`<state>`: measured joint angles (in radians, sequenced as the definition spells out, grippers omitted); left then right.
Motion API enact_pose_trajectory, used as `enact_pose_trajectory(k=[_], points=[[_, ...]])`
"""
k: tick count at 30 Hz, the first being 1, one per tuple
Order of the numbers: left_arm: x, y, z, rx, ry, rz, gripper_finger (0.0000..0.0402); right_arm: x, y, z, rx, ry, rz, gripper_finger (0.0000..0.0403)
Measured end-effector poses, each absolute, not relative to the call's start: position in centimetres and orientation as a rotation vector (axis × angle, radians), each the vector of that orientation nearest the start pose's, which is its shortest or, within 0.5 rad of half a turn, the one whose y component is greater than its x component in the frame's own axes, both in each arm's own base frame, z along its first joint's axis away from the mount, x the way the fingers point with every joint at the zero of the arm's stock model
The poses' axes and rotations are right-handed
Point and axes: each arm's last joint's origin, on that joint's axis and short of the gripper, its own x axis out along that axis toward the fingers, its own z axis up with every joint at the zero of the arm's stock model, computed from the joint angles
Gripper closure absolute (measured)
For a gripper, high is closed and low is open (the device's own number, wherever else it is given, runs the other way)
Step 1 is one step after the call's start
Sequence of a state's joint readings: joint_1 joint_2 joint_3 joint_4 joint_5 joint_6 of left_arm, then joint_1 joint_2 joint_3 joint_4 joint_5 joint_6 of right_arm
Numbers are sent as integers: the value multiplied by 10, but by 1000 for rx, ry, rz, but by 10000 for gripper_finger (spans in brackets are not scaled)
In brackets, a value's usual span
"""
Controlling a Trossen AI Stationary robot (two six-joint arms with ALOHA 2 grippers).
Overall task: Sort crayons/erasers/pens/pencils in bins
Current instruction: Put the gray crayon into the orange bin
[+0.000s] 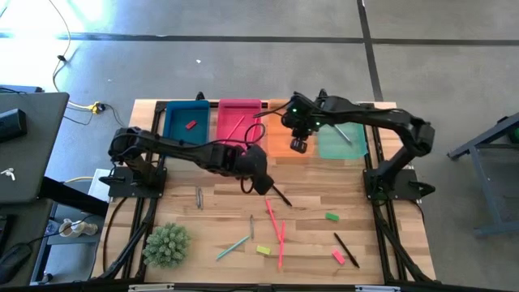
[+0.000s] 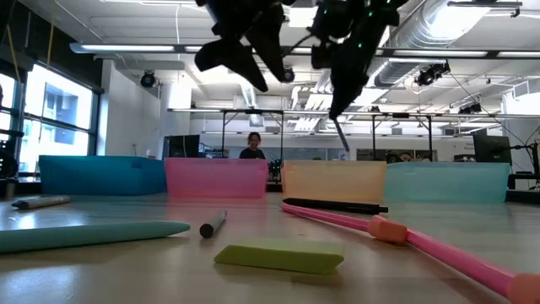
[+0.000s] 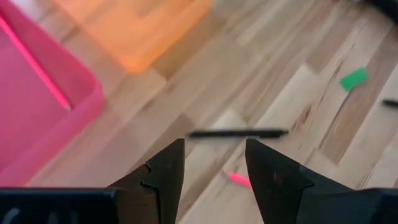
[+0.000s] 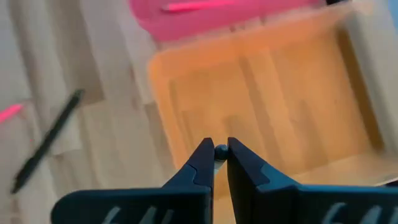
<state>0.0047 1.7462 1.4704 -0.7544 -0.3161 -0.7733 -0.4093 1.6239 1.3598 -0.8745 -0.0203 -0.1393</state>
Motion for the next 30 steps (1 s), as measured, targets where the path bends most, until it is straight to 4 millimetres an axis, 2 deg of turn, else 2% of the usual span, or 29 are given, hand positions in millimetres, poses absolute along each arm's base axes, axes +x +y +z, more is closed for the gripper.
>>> enact_pose_trajectory(k=[6, 13, 22, 30], points=[[358, -8, 268, -541, 939, 686, 245, 310, -148, 239, 200, 1236, -305, 398], [351, -30, 265, -576, 1015, 670, 245, 314, -160, 215, 249, 1301, -305, 398], [344, -69, 262, -545, 1085, 569, 245, 313, -169, 205, 272, 1325, -318, 396], [340, -93, 253, -551, 1176, 504, 245, 313, -170, 206, 272, 1322, -320, 340]])
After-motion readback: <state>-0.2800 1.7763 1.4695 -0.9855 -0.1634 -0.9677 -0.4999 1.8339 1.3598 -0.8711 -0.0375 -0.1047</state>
